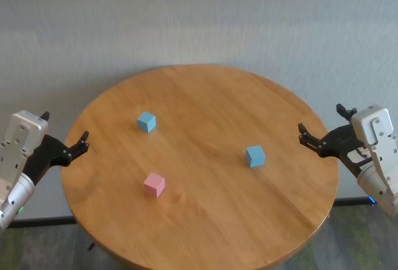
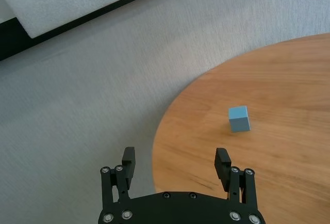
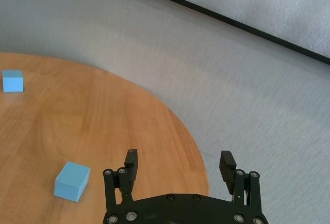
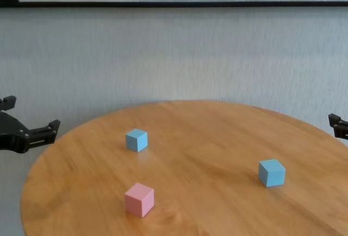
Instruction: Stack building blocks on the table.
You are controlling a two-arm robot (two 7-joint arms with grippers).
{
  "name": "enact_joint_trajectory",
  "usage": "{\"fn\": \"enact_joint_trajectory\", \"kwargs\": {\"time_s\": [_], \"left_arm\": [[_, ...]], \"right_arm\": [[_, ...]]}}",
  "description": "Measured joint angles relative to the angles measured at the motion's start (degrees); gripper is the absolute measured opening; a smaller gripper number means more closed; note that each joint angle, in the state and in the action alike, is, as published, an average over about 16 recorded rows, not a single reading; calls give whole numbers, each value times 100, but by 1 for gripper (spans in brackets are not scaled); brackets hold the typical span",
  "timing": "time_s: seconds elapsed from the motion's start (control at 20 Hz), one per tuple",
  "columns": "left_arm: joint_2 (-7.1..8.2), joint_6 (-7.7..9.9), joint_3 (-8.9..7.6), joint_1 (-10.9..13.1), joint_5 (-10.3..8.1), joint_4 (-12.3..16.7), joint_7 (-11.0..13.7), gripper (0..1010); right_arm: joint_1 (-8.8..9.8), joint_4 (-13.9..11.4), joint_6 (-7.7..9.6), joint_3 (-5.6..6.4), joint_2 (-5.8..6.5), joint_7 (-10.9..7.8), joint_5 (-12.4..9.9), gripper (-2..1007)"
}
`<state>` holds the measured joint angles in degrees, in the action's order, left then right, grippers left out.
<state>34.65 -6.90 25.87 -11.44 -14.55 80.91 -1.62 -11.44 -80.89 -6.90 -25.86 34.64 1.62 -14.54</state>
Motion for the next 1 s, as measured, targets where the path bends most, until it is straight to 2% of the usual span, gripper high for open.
{"fn": "enact_joint_trajectory", "kwargs": {"time_s": [1.0], "left_arm": [[3, 7, 0, 3, 3, 14, 3, 1000]], "right_arm": [[0, 0, 0, 0, 0, 0, 0, 1000]]}}
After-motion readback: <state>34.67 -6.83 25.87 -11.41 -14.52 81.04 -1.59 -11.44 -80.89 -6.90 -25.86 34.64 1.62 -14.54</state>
